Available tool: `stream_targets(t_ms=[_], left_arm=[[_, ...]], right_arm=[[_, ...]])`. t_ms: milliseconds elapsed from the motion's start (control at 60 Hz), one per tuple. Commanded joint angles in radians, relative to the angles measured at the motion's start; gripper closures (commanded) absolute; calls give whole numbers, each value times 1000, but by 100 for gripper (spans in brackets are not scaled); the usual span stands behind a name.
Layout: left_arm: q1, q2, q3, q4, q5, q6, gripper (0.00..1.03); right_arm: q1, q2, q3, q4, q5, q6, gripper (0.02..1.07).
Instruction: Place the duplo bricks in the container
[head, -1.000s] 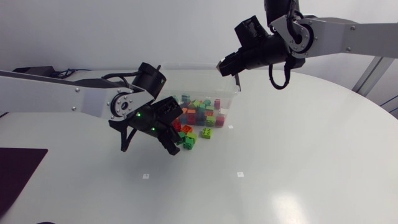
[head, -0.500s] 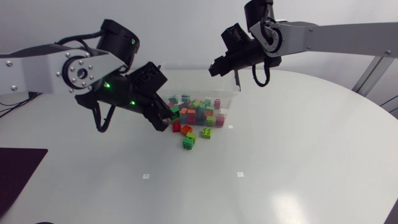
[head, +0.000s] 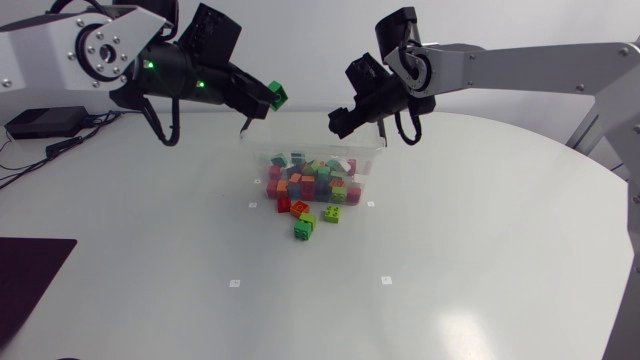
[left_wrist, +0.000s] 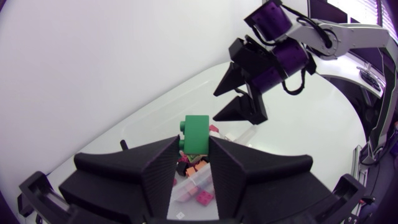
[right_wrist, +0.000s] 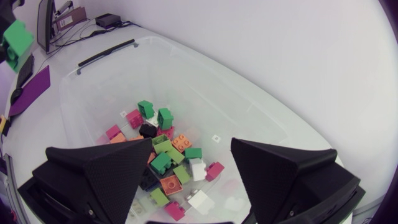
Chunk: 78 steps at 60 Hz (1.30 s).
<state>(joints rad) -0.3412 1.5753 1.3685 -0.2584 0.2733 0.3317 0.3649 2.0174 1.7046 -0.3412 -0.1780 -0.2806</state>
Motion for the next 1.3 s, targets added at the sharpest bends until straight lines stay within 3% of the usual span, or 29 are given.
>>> stream_targets(t_ms=[0, 417, 800, 1017, 1283], left_arm=[[18, 75, 57, 25, 7, -53, 71], [19, 264, 176, 87, 7, -71, 70], [22, 345, 256, 107, 0, -80, 63], [14, 322, 234, 107, 0, -72, 27], [31, 265, 164, 139, 0, -71, 24]], right_arm=[[5, -66, -51, -10, 6, -20, 7], [-9, -302, -405, 82, 5, -83, 7], [12, -460, -651, 166, -5, -140, 7], [19, -528, -686, 179, -14, -147, 7], [14, -582, -662, 212, -3, -152, 7]])
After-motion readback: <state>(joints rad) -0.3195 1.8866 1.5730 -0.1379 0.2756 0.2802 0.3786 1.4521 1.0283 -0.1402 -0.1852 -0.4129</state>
